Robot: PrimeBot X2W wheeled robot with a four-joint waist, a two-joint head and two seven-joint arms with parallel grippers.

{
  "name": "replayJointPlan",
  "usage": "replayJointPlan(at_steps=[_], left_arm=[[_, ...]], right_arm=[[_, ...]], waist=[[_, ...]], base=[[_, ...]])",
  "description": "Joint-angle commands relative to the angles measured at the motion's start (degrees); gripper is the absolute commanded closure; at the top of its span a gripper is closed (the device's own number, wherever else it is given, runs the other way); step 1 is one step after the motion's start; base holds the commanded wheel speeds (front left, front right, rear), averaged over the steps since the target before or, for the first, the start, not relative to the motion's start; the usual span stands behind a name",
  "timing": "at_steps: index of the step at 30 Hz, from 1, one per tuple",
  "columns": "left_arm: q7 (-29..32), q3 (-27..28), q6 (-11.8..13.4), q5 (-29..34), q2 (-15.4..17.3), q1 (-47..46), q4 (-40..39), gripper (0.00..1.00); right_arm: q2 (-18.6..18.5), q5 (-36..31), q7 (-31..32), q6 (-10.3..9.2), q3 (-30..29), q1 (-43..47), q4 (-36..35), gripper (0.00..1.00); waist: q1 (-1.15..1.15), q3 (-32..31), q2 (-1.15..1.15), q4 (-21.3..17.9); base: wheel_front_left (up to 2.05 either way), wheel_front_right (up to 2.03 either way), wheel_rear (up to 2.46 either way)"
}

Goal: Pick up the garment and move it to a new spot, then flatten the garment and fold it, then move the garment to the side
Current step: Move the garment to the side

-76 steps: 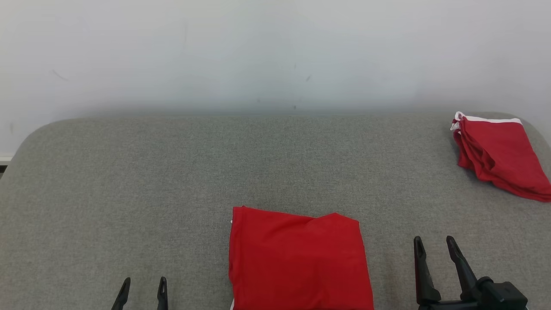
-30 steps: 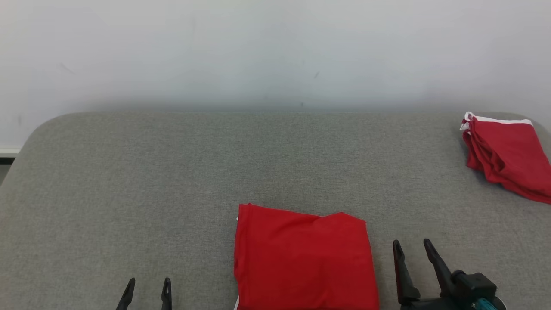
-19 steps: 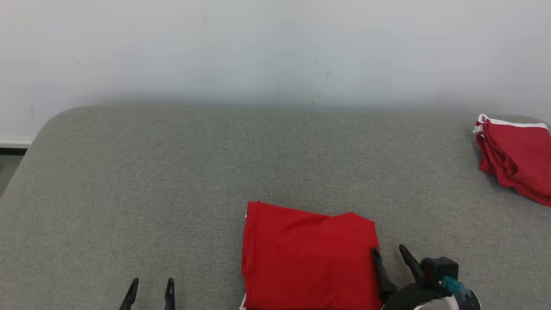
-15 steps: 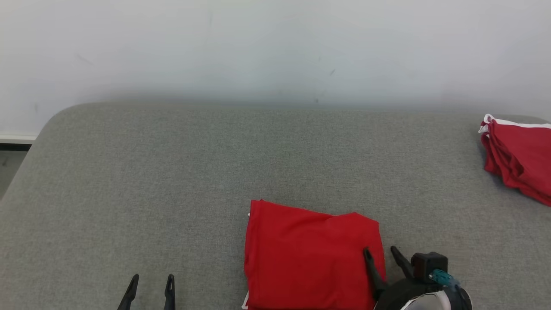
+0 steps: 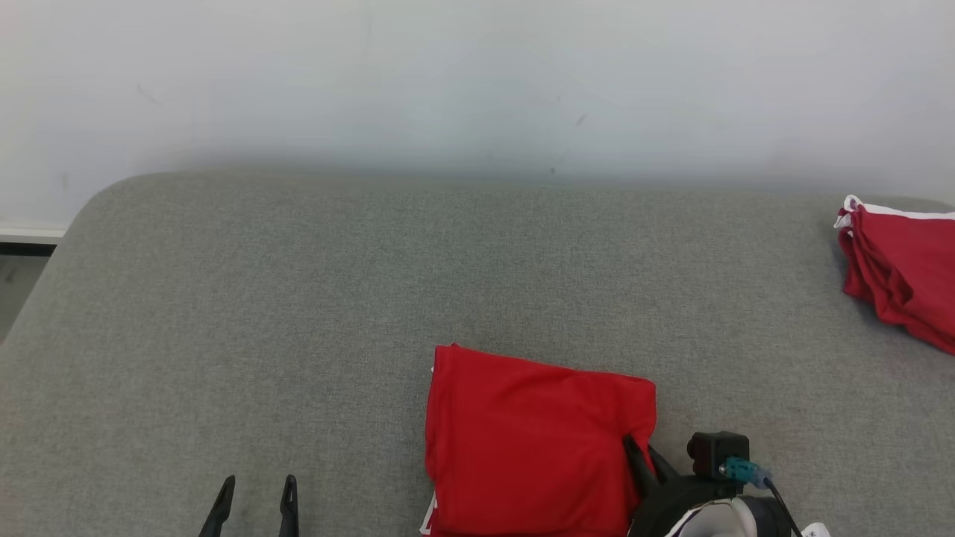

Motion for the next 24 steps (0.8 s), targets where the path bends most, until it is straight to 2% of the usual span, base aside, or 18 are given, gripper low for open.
replayJointPlan(at_steps=[1,8,13,19,21,24], left_arm=[[-0.2,0.0,-0.3,-0.3,0.0,-0.3,-0.1,0.00],[-0.2,-0.1,0.3,-1.3,0.0,-1.3,-1.2,0.00],[-0.2,-0.1,0.3,-1.4,0.0,-2.8,-2.1,0.00],[-0.2,-1.1,0.0,-0.9,0.0,-5.8,-3.8,0.00],[-0.2,-1.5,-0.1,-0.7,0.0,-7.3,-5.0,0.00],[-0.2,-2.1,-0.2,-0.4,0.0,-8.5,-5.9,0.00]], right_arm=[[-0.1,0.1,-0.2,0.12,0.0,-0.8,0.9,1.00],[-4.7,-0.6,-1.0,0.07,0.0,-7.1,0.4,1.00],[-9.6,-0.9,-0.9,0.07,0.8,-13.2,-0.5,1.00],[-16.9,-1.2,1.5,0.07,3.1,-20.9,-2.0,1.00],[-20.8,-1.2,3.2,0.07,4.5,-24.3,-2.7,1.00],[-24.6,-0.6,4.8,0.07,5.8,-27.4,-3.7,1.00]], waist=[[0.00,0.2,0.00,-0.2],[0.00,2.1,0.00,-1.5],[0.00,4.6,0.00,-2.9],[0.00,9.0,0.00,-3.5],[0.00,11.3,0.00,-3.8],[0.00,12.8,0.00,-3.9]], base=[[0.00,0.00,0.00],[0.00,0.00,0.00],[0.00,0.00,0.00],[0.00,0.00,0.00],[0.00,0.00,0.00],[0.00,0.00,0.00]])
